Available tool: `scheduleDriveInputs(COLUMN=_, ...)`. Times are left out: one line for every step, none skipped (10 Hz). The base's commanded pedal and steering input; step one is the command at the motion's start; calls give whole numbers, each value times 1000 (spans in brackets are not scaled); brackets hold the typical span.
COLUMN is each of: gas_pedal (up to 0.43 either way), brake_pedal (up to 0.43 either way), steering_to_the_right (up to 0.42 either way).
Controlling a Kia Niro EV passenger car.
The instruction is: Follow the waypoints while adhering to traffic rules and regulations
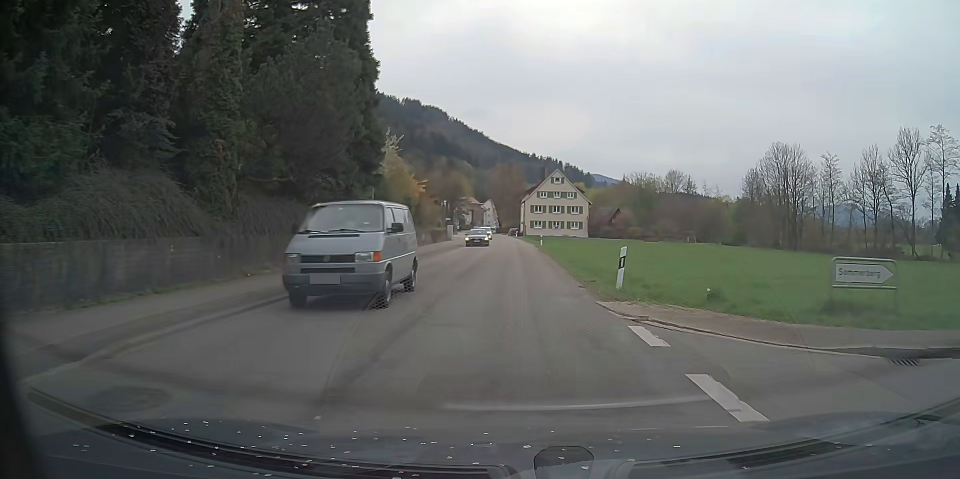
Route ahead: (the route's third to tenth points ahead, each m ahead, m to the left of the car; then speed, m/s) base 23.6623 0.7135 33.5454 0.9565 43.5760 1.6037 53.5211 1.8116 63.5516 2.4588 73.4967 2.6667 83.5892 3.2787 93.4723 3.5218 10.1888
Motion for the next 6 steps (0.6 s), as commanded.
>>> scheduleDriveInputs(gas_pedal=47, brake_pedal=0, steering_to_the_right=-1)
scheduleDriveInputs(gas_pedal=47, brake_pedal=0, steering_to_the_right=-1)
scheduleDriveInputs(gas_pedal=39, brake_pedal=0, steering_to_the_right=-1)
scheduleDriveInputs(gas_pedal=39, brake_pedal=0, steering_to_the_right=0)
scheduleDriveInputs(gas_pedal=39, brake_pedal=0, steering_to_the_right=-1)
scheduleDriveInputs(gas_pedal=39, brake_pedal=0, steering_to_the_right=-1)
